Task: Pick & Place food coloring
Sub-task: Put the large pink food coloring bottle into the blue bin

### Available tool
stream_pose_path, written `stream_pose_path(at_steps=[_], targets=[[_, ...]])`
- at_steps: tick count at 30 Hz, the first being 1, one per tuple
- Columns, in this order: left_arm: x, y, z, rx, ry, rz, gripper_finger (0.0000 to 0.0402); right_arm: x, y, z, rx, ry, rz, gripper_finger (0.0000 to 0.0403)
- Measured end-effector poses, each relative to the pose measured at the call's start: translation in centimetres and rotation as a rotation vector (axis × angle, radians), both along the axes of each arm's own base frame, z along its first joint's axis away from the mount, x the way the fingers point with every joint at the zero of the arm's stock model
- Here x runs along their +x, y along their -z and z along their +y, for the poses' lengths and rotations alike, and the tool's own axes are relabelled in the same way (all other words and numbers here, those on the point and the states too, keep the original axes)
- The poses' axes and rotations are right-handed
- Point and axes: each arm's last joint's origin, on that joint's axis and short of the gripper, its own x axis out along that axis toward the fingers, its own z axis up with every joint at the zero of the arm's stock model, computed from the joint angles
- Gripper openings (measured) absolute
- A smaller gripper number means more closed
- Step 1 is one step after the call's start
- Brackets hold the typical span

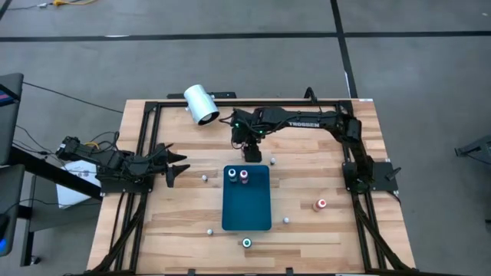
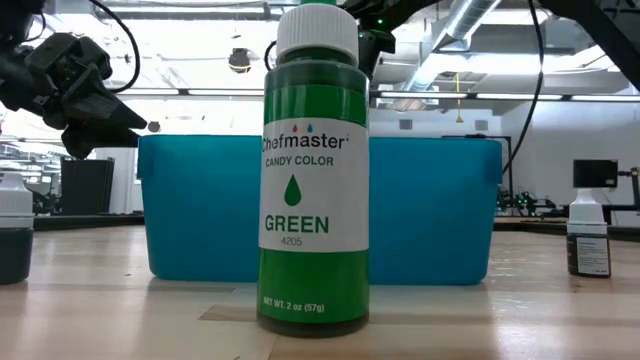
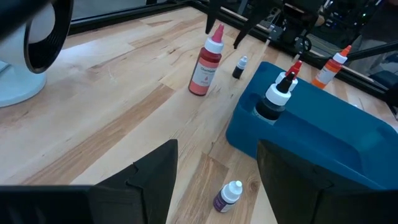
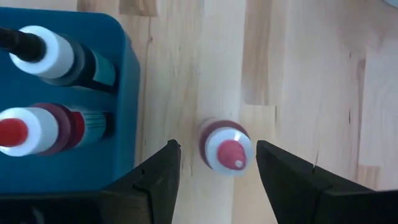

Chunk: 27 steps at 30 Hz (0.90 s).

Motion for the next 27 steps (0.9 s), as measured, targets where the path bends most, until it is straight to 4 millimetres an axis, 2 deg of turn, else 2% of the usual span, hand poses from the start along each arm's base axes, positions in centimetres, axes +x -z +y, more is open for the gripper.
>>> stream_pose_path(at_steps=[19, 24, 27], targets=[[0.0, 0.0, 0.0, 0.000, 0.000, 0.000, 0.0209, 0.1, -0.1, -0.3, -0.006, 0.009, -0.019, 0.0196], [0.0, 0.0, 0.0, -0.002, 0.003, -0.001, 0.0209, 0.4, 1.7, -1.0, 0.006, 0.031, 0.026, 0.0185], [0.0, 0.0, -0.1, -0.010, 0.023, 0.002, 0.0209, 0.3, 2.0, -1.0, 0.011, 0.030, 0.053, 0.0179]])
